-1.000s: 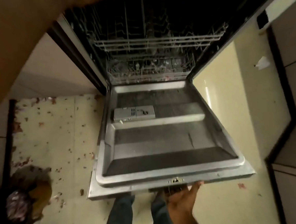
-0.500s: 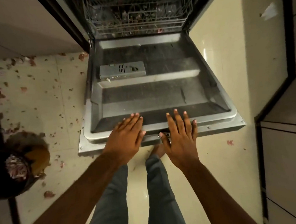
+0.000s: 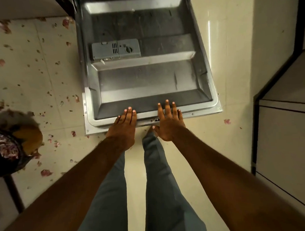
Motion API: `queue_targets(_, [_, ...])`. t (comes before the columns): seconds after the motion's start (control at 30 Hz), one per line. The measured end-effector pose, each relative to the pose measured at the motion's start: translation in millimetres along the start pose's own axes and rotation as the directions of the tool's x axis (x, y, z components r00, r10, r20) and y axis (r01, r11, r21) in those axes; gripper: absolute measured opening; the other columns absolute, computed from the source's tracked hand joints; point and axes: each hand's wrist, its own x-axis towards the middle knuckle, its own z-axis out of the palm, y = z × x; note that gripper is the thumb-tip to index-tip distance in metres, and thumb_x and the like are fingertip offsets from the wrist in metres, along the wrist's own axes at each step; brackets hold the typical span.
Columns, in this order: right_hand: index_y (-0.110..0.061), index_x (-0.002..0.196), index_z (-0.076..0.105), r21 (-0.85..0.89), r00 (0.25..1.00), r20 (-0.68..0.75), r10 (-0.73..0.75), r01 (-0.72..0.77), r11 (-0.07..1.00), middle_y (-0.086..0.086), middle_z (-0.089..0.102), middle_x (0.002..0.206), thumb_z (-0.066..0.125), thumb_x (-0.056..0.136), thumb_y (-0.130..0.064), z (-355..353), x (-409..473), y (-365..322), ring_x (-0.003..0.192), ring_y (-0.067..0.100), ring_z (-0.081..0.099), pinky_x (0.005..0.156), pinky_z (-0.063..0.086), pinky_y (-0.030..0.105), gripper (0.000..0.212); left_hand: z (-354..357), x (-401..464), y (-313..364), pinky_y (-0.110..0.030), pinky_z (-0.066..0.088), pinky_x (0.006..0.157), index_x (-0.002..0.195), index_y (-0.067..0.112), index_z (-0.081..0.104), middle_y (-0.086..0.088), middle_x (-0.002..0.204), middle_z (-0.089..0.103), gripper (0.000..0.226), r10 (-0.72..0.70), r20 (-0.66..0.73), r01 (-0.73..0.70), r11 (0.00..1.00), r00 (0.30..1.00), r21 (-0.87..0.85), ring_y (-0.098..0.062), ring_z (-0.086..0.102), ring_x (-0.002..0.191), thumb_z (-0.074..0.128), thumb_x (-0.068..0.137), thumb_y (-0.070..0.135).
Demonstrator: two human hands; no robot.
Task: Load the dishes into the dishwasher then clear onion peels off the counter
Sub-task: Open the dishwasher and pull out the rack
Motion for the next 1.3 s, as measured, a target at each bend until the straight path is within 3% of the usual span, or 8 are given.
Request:
queue_targets(0.27, [-0.020, 0.166, -0.006, -0.026, 0.975, 0.220, 0.028, -0.022, 0.999, 0.015, -0.014, 0.172, 0.051, 0.103, -0.056, 14, 47, 2, 0.159, 0.040, -0.007, 0.128, 0.006, 0.052, 0.092, 24, 36, -11, -0.044, 0.014, 0.129, 0.164, 0.009, -0.007, -0.013, 0.173, -0.010, 0.090, 0.028, 0.146, -0.032, 0.999, 0.989, 0.023, -0.029, 0.000, 0.160, 0.057, 0.102, 0.022])
queue_targets(0.9, [-0.017, 0.166, -0.001, 0.135, 0.983, 0.166, -0.072, 0.049, 0.990, 0.016, -0.015, 0.171, 0.044, 0.104, -0.055, 57, 56, 20, 0.159, 0.039, -0.010, 0.128, 0.003, 0.044, 0.086, 51, 34, -34, -0.044, 0.016, 0.129, 0.165, 0.009, 0.002, -0.006, 0.162, -0.017, 0.082, 0.094, 0.100, -0.086, 0.993, 0.991, -0.082, -0.031, 0.010, 0.160, 0.053, 0.101, 0.019])
queue_targets(0.97, [-0.015, 0.163, 0.028, 0.136, 0.992, 0.091, -0.086, 0.073, 0.988, 0.012, 0.009, 0.170, 0.045, 0.099, -0.058, 62, 53, 23, 0.156, 0.039, 0.024, 0.126, 0.015, 0.030, 0.079, 52, 38, -43, -0.040, 0.046, 0.114, 0.158, 0.001, 0.025, -0.013, 0.162, 0.010, 0.083, 0.123, 0.000, -0.123, 0.991, 0.992, -0.054, -0.029, 0.044, 0.147, 0.063, 0.089, 0.026])
queue_targets(1.03, [-0.019, 0.144, 0.057, 0.175, 0.992, 0.108, -0.066, 0.046, 0.983, 0.007, 0.052, 0.149, 0.047, 0.079, -0.070, 88, 77, 42, 0.120, 0.032, 0.070, 0.096, 0.054, 0.025, 0.083, 23, 42, -52, -0.034, 0.064, 0.079, 0.140, 0.006, 0.053, -0.019, 0.148, 0.041, 0.089, 0.111, -0.023, -0.111, 0.994, 0.994, -0.011, -0.022, 0.071, 0.117, 0.084, 0.064, 0.040])
queue_targets(1.1, [-0.010, 0.145, 0.045, 0.139, 0.992, 0.107, -0.063, 0.048, 0.989, 0.010, 0.068, 0.136, 0.039, 0.068, -0.074, 70, 84, 37, 0.106, 0.026, 0.076, 0.072, 0.063, 0.030, 0.100, -3, 52, -65, -0.039, 0.060, 0.093, 0.147, 0.010, 0.054, -0.012, 0.159, 0.031, 0.087, 0.084, -0.056, -0.085, 0.996, 0.995, -0.021, -0.023, 0.060, 0.133, 0.085, 0.074, 0.045])
queue_targets(1.13, [0.002, 0.154, 0.023, 0.161, 0.982, 0.176, -0.067, 0.038, 0.986, 0.013, 0.056, 0.151, 0.037, 0.073, -0.073, 35, 78, 26, 0.124, 0.028, 0.068, 0.086, 0.062, 0.037, 0.112, -21, 56, -69, -0.042, 0.059, 0.096, 0.147, 0.010, 0.055, -0.012, 0.160, 0.025, 0.087, 0.097, -0.107, -0.098, 0.995, 0.990, -0.006, -0.026, 0.058, 0.135, 0.086, 0.074, 0.046])
queue_targets(1.2, [-0.013, 0.165, -0.005, 0.204, 0.997, 0.057, -0.054, 0.042, 0.978, 0.005, 0.004, 0.174, 0.036, 0.095, -0.069, -16, 77, 8, 0.157, 0.027, 0.025, 0.120, 0.035, 0.040, 0.098, -69, 58, -75, -0.040, 0.055, 0.103, 0.148, 0.010, 0.054, -0.012, 0.159, 0.020, 0.089, 0.068, -0.243, -0.084, 0.995, 0.968, -0.055, -0.026, 0.056, 0.138, 0.084, 0.075, 0.050])
queue_targets(1.3, [-0.025, 0.167, 0.000, 0.283, 0.998, -0.034, -0.055, 0.063, 0.957, 0.001, -0.010, 0.174, 0.032, 0.101, -0.069, -87, 89, -8, 0.161, 0.021, 0.008, 0.127, 0.019, 0.035, 0.085, -139, 78, -90, -0.035, -0.001, 0.125, 0.164, 0.013, -0.005, -0.004, 0.162, -0.024, 0.073, 0.041, -0.338, -0.083, 0.990, 0.940, -0.112, -0.025, -0.004, 0.160, 0.040, 0.109, 0.028])
